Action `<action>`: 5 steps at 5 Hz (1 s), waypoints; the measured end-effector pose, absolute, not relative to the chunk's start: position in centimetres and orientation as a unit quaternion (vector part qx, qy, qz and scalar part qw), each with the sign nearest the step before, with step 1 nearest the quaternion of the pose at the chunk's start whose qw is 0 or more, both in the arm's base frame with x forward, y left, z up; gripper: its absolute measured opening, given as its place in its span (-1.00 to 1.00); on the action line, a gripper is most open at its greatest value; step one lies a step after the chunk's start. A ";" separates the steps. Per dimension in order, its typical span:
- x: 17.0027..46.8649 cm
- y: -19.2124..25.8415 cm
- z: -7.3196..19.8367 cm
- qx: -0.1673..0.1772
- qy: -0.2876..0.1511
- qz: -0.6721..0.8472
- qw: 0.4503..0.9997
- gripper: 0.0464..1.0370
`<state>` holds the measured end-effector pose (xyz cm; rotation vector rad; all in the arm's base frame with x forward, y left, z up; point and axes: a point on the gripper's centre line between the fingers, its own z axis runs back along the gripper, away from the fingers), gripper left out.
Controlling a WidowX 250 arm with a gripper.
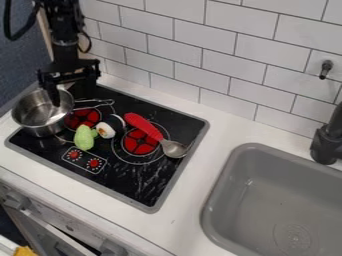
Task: Toma la olla de plata y la pone en la parte derecha de la estufa
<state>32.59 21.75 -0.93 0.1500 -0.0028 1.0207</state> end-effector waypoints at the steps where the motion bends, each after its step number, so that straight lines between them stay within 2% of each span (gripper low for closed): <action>1: 32.1 21.0 -2.2 0.055 -0.007 0.484 0.873 0.23; 2: 31.8 21.1 -2.1 0.055 -0.007 0.484 0.873 -0.37; 3: 31.9 21.1 -2.1 0.052 -0.007 0.482 0.875 -0.77; 4: 31.8 21.2 -1.9 0.050 -0.002 0.480 0.876 -0.90; 5: 32.1 21.6 -0.7 0.049 -0.007 0.478 0.877 -0.91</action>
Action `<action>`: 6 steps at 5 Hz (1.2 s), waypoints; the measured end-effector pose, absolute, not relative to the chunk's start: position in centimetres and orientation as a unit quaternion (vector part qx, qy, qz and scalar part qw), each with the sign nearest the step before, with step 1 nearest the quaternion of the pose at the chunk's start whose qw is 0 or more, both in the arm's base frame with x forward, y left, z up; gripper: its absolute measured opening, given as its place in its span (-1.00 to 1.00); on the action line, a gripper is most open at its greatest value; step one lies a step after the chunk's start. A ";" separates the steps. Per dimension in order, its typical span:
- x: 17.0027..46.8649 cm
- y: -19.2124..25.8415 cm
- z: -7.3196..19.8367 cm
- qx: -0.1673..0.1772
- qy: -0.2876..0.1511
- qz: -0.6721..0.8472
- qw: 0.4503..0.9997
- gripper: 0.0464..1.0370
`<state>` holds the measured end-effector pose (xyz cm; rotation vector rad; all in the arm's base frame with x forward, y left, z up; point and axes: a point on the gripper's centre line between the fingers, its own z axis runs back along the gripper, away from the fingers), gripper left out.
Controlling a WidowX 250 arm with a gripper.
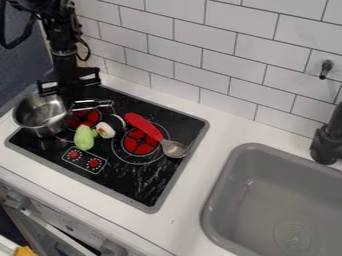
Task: Toma la olla de plata y la pone en la parte derecha de la estufa
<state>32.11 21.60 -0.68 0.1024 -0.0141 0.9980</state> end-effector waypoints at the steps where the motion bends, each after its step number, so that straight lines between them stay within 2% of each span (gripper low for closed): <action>1: 32.2 21.7 2.4 0.051 -0.024 0.472 0.880 -0.91; 2: 31.1 20.6 6.5 0.049 -0.066 0.466 0.881 -0.91; 3: 30.1 16.3 9.5 0.032 -0.094 0.426 0.899 -0.91; 5: 27.5 7.4 9.8 -0.018 -0.095 0.275 0.956 -0.91; 6: 26.0 3.8 8.5 -0.028 -0.096 0.216 0.971 -0.91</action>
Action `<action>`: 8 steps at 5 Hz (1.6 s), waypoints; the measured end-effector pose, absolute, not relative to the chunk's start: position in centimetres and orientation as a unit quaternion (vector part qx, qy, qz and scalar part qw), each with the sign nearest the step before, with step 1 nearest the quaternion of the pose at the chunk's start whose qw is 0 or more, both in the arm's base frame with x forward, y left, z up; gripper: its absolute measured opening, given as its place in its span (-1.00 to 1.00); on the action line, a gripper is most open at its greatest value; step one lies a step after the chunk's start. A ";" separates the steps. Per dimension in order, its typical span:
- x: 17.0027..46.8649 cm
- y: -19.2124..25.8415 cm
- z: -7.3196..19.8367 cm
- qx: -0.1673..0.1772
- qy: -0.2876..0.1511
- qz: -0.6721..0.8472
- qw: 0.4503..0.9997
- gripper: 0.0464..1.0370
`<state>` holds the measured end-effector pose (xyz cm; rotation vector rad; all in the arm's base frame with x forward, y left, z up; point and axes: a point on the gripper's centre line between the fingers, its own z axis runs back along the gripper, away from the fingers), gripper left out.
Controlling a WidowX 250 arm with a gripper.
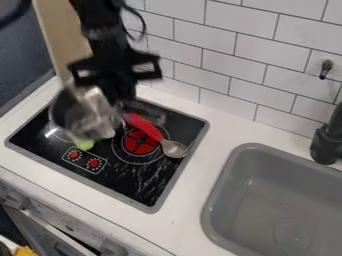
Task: Toma la olla de plata y la pone en la parte derecha de la estufa
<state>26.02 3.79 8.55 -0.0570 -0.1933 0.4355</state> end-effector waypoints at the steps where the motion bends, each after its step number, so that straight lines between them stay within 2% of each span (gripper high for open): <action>1: 25.5 -0.5 5.6 -0.001 -0.088 0.141 0.986 -0.91; 4: 24.8 -1.8 -0.6 0.052 -0.041 0.106 0.992 -0.92; 6: 25.5 -2.0 -2.1 0.055 -0.005 0.103 0.993 -0.85; 7: 25.8 -1.8 -1.9 0.060 -0.006 0.104 0.993 -0.47; 8: 25.9 -1.7 -1.7 0.064 -0.005 0.103 0.993 0.13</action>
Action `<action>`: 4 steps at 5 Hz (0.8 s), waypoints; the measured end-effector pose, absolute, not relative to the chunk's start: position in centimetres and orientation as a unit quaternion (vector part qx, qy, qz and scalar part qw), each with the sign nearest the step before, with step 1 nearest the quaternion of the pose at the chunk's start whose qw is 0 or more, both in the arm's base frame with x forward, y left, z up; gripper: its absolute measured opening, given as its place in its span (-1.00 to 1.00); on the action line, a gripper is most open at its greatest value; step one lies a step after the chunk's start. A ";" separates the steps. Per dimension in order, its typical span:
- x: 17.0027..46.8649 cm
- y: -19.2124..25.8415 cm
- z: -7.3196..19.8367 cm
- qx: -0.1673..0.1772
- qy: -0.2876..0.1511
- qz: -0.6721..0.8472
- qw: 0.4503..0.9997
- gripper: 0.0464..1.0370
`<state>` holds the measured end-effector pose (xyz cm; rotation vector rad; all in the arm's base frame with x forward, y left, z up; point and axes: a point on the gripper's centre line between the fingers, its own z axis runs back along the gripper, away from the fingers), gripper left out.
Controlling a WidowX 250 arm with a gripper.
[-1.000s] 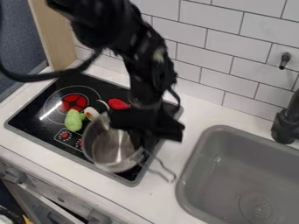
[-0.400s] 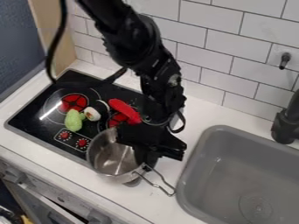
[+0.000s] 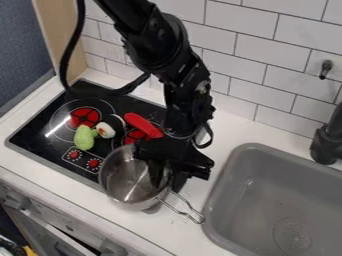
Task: Toma la olla de plata y la pone en la parte derecha de la estufa
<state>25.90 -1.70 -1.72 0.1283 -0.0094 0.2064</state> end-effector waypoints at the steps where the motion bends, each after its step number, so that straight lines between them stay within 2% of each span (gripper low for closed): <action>1: 25.8 -1.7 -1.6 0.065 -0.002 0.093 0.994 0.74; 2: 26.0 -1.1 0.0 0.062 -0.013 0.098 0.993 0.94; 4: 26.8 0.4 6.5 0.031 -0.078 0.138 0.987 0.93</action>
